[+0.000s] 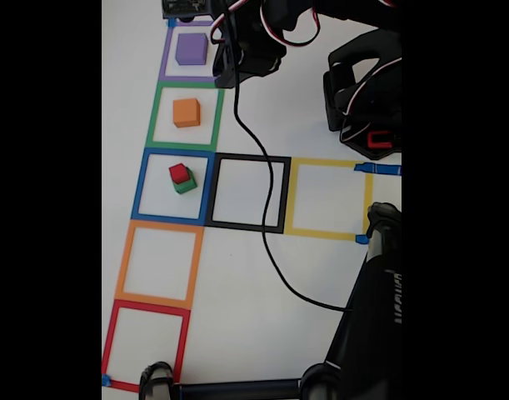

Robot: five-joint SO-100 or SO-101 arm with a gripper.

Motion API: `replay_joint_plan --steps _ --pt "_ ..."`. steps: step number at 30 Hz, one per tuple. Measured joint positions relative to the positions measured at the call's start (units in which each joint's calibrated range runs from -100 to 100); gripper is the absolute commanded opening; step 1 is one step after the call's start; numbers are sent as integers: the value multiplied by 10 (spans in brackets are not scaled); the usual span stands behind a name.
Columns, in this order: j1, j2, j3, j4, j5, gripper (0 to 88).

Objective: Tower of hanoi

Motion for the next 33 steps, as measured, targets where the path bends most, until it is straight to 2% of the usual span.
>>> replay_joint_plan --steps 7,12,15,27,33 --pt "-14 -4 157 -197 0 280" --pt "-19 3 332 -451 0 269" --pt "-20 17 391 -562 0 268" --pt "-13 144 576 -946 0 274" --pt "-27 198 627 -1071 0 307"
